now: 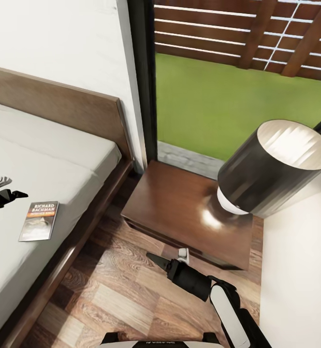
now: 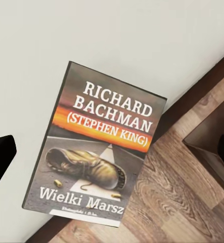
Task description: In the bedroom, move the book from the bed onto either nightstand, and place the two sandals side by side next to the bed.
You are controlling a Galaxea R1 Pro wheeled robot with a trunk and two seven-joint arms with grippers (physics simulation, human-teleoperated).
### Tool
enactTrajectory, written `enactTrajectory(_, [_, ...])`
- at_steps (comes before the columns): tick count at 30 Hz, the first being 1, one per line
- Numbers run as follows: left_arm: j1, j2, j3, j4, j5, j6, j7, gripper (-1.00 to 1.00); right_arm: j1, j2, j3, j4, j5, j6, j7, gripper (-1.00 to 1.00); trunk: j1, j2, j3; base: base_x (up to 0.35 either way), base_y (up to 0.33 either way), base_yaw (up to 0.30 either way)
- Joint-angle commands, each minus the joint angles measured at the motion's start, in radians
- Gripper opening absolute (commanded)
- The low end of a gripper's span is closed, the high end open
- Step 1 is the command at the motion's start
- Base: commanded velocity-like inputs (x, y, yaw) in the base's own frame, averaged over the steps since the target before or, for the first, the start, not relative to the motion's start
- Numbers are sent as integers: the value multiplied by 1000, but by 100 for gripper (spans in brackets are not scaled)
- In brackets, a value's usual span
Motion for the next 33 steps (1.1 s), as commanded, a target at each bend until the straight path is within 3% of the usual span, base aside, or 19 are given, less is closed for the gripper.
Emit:
enactTrajectory(1, [1,-1,8,-1,-10,5,-6,100,0,0,-1,0,-6,6,-2,100,0,0,1,0,0,0])
enactTrajectory(33, [20,-8,7,0,-12,3,-16,100,0,0,4,0,-5,-13,-21,100,0,0,51,0,0,0])
